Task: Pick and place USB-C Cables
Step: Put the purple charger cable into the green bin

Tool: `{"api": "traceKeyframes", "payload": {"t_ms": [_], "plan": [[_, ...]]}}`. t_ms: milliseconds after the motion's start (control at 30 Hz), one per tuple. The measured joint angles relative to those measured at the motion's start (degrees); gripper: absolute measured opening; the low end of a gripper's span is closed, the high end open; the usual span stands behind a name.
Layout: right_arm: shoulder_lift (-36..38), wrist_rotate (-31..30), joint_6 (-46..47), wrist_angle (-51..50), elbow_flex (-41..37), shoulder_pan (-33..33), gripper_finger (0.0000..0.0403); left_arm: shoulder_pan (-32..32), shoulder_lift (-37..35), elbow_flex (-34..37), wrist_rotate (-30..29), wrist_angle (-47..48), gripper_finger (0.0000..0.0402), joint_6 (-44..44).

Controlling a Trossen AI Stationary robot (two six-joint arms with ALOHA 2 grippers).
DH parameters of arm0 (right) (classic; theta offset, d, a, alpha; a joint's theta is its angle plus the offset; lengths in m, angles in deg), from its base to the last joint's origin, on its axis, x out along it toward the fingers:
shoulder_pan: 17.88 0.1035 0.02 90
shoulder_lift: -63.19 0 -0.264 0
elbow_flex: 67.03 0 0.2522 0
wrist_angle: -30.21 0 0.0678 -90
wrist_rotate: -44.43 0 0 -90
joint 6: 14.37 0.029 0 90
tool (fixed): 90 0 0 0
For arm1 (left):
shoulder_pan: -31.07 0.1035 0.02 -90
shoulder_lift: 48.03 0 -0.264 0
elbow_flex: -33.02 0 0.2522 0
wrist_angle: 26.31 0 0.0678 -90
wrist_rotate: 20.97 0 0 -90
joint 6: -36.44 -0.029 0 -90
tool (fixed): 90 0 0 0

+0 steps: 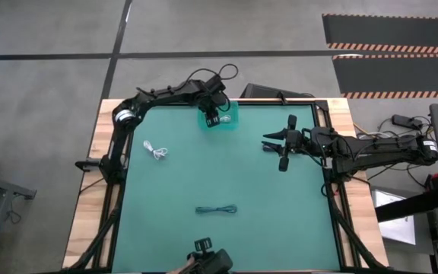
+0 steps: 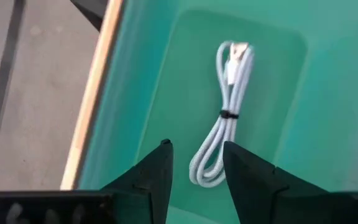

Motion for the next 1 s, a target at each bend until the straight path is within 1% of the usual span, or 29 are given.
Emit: {"api": "traceKeyframes", "payload": {"t_ms": [200, 333, 400, 467, 567, 700, 900, 1000], "plan": [[-0.2, 0.0, 0.1, -0.2, 0.0, 0.0, 0.0081, -1.6, -6.0, -0.2, 0.2, 0.2, 0.0125, 0.1], [-1.1, 0.0, 0.2, -0.2, 0.0, 0.0, 0.0076, -4.0, -10.8, 0.3, 0.3, -0.1, 0.0125, 2.9], [-1.8, 0.0, 0.7, -0.3, 0.0, 0.0, 0.0074, -5.7, -13.3, 1.5, 0.8, -0.2, 0.0125, 3.1], [-2.5, 0.0, 0.8, -0.3, -0.1, 0.0, 0.0072, -7.9, -16.4, 3.6, 0.9, -2.3, 0.0125, 3.1], [-3.8, 0.0, 1.7, -0.3, -0.1, 0.0, 0.0074, -11.1, -20.8, 8.1, 1.0, -6.1, 0.0125, 3.1], [-4.9, 0.0, 3.3, -0.7, -0.1, 0.0, 0.0076, -15.2, -27.1, 16.9, 1.0, -13.5, 0.0125, 3.4], [-6.0, -0.2, 6.9, -1.0, -0.1, 0.0, 0.0076, -19.8, -36.8, 30.1, 1.0, -25.6, 0.0125, 7.7], [-7.2, -2.9, 10.4, -1.2, -0.1, 0.0, 0.0071, -21.6, -40.8, 36.3, 0.9, -32.5, 0.0125, 9.6]]}}
